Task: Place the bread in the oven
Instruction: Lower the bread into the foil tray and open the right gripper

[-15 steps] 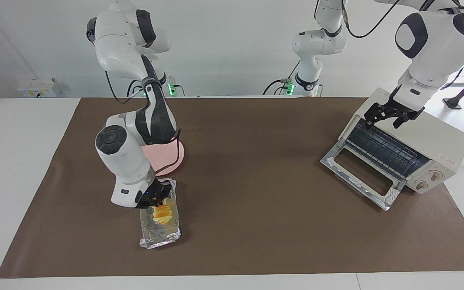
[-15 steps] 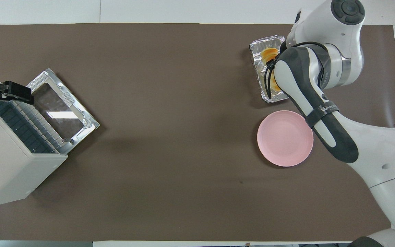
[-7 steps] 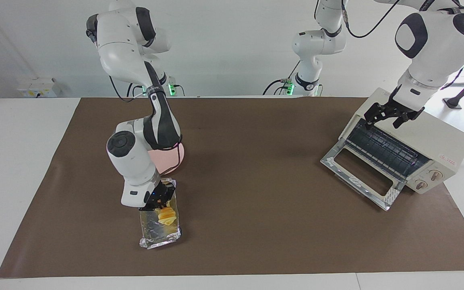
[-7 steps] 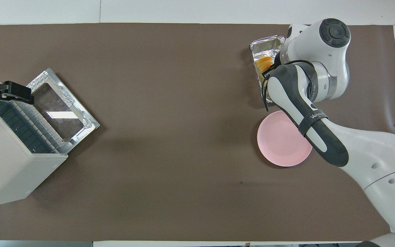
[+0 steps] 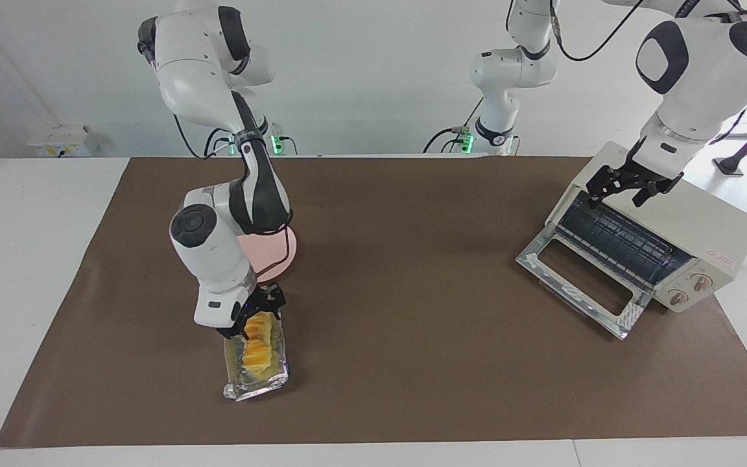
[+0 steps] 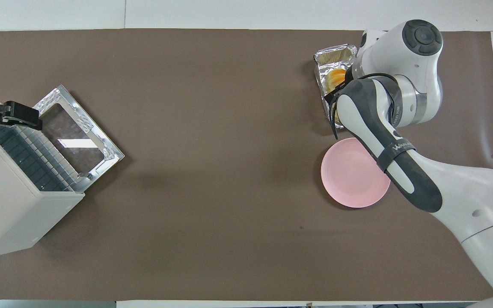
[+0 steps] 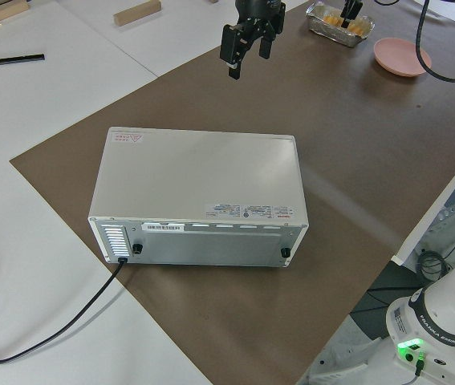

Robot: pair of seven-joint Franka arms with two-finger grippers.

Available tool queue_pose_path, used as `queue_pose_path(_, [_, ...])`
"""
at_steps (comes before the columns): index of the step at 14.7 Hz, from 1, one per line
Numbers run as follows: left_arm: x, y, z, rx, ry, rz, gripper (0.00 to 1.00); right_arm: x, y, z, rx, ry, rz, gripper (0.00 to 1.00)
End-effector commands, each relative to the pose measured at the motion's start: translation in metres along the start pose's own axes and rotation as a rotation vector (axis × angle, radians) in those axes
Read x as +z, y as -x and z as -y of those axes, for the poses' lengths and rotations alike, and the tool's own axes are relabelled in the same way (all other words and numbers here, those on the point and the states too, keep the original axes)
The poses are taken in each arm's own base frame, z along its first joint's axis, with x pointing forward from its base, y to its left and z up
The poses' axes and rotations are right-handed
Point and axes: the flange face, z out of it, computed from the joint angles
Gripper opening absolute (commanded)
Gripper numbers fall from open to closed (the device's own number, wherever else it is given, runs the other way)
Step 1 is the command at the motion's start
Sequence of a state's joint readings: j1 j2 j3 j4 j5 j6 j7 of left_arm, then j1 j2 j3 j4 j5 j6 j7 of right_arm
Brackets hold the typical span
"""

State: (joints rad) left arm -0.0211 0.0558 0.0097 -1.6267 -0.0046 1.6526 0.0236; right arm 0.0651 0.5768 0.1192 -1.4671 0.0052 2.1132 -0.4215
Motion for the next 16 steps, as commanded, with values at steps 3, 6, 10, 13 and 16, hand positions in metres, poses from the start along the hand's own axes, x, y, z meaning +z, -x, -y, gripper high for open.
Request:
queue_pose_path(3, [-0.003, 0.003, 0.002, 0.004, -0.014, -0.002, 1.00, -0.018, 0.015, -0.047, 0.049, -0.006, 0.000, 1.00])
queue_pose_path(6, [-0.003, 0.003, 0.002, 0.004, -0.014, -0.002, 1.00, -0.019, 0.023, -0.069, 0.082, 0.018, -0.042, 0.99])
queue_pose_path(10, [-0.003, 0.003, 0.002, 0.004, -0.014, -0.002, 1.00, -0.001, 0.034, -0.080, 0.100, 0.031, -0.071, 0.98])
queue_pose_path(13, [-0.003, 0.003, 0.002, 0.004, -0.014, -0.002, 1.00, 0.009, 0.038, -0.078, 0.112, 0.048, -0.108, 0.99])
queue_pose_path(16, [-0.003, 0.003, 0.002, 0.004, -0.014, -0.002, 1.00, 0.016, 0.043, -0.077, 0.140, 0.038, -0.147, 0.98])
